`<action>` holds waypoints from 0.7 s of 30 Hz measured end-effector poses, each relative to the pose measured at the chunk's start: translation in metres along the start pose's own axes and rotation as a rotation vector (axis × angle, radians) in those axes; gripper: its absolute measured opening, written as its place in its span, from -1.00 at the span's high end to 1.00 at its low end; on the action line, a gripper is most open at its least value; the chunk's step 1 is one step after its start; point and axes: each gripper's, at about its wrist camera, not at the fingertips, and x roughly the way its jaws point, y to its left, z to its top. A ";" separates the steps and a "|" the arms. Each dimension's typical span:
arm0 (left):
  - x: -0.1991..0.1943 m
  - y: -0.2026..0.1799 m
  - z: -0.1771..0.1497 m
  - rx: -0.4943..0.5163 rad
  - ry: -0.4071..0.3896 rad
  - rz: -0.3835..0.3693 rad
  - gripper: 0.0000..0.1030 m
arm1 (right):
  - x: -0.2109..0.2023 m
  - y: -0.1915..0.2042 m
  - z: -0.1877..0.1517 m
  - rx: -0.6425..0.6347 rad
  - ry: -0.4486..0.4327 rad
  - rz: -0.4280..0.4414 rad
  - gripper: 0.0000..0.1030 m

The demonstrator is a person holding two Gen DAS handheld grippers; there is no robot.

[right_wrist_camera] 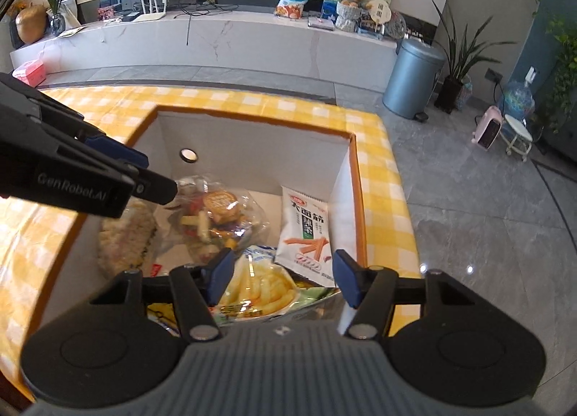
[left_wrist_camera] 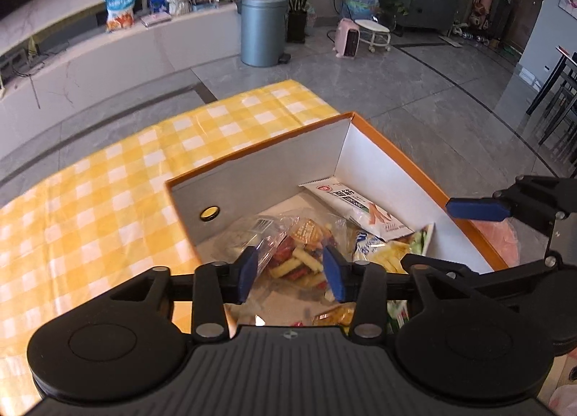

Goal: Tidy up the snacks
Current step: 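Open both tools to release the packets into the box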

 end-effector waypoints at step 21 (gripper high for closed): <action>-0.183 -0.003 -0.105 0.031 -0.392 0.212 -0.61 | -0.157 0.108 -0.026 -0.145 -0.257 -0.027 -0.55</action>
